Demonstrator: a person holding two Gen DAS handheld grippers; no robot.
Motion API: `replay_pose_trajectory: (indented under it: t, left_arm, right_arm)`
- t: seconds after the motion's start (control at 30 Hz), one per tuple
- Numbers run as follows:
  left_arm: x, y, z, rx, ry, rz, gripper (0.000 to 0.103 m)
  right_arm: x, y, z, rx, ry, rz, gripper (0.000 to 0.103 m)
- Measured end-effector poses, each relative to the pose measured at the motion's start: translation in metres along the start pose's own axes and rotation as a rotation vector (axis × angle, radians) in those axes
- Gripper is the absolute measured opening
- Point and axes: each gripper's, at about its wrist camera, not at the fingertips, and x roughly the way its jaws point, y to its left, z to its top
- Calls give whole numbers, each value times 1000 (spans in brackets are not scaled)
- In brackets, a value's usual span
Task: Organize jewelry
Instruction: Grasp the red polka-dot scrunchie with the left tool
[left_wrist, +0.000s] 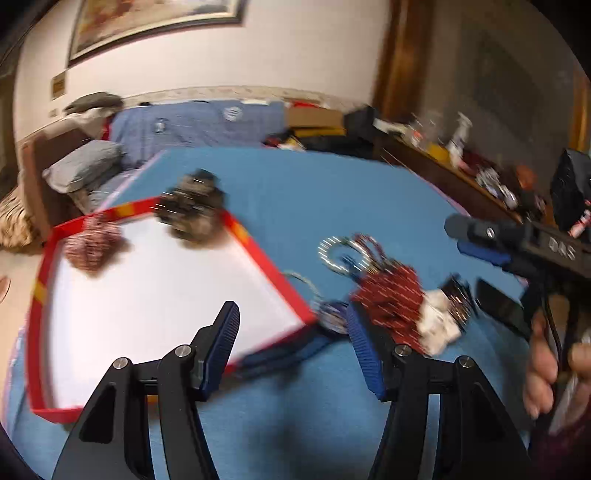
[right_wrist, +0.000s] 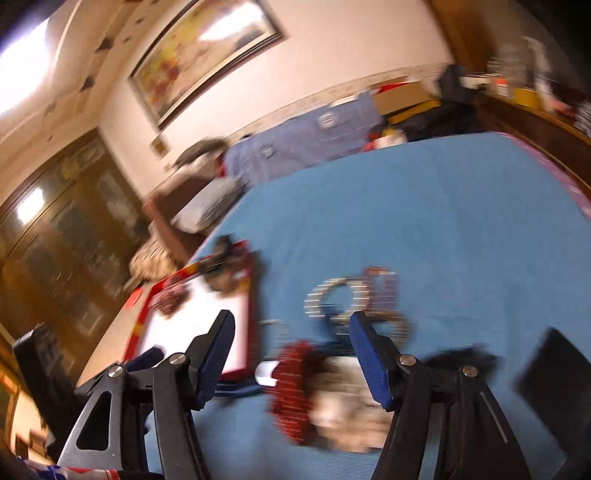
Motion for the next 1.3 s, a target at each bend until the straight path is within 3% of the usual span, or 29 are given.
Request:
replay_pose_trajectory:
  t: [0.13,0.3,0.37,0.6,0.77,0.83,1.0,1.3]
  left_arm:
    - [14,-24,-6,35,45,-42,59]
    - [31,-49,0,66,85,-79,67]
    - [43,-59,5,77,107,-80,69]
    - [86,-75,17,103,184,-43,68]
    - [102,-71,15,103,199,-38,28]
    - [106,-70,14,104,209,-41,19]
    - [94,-62,19,68,146,-47,16]
    - [80,-49,26,33,86,-50,16]
  right_arm:
    - [-12,-47,-5,84,-20,-41,69]
    - [-12,-85,-3,241,4,43,69]
    - [-15,-88,-3,251,2,52,69]
    - [-17,-93,-10,267,16,-39,73]
    - [-7,-101,-17,287,87,-112,74]
    - [-4,-101,-19,294,119,-120,74]
    - [7,-91,-24,251,168,-117,81]
    - [24,-84,-32,195,187,-190,79]
